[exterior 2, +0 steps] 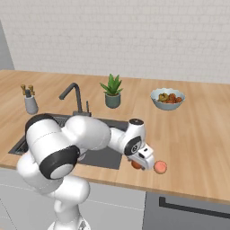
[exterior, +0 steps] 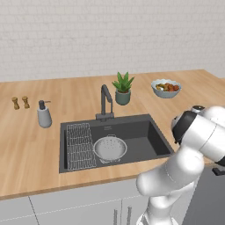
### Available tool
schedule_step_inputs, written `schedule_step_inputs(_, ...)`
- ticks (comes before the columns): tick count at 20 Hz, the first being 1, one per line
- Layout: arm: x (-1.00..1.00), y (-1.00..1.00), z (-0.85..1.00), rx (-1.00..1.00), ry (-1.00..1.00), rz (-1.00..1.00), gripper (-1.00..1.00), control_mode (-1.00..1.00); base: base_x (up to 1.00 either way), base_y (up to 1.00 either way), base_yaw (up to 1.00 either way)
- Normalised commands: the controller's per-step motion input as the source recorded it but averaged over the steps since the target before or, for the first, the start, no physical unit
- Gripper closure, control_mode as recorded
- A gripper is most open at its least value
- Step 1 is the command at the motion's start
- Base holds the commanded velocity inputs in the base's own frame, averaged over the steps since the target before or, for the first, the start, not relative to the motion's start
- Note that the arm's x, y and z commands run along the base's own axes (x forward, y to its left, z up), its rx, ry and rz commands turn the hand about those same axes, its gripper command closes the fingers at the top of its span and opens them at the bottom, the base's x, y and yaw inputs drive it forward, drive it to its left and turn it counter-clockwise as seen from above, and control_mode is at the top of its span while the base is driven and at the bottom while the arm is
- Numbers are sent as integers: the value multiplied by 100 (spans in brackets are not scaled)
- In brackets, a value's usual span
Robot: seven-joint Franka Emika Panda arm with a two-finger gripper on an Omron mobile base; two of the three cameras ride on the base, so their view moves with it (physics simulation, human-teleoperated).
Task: Put the colander in the sink, put the apple, orange, peach in the colander, and turn on the sink faucet and pour water over the colander.
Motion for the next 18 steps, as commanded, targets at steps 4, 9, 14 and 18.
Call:
schedule_step_inputs(4, 0, 0, -27, 0, 0, -7, 100, -100, 0, 0, 0)
schedule_step_inputs(9, -54, 5, -3, 4, -1, -1, 100, -100, 0, 0, 0)
schedule_step_inputs(14, -92, 46, 73, 0, -19, 15, 100, -100, 0, 0, 0)
schedule_step_inputs(18, -38, 60, 90, -5, -2, 59, 100, -100, 0, 0, 0)
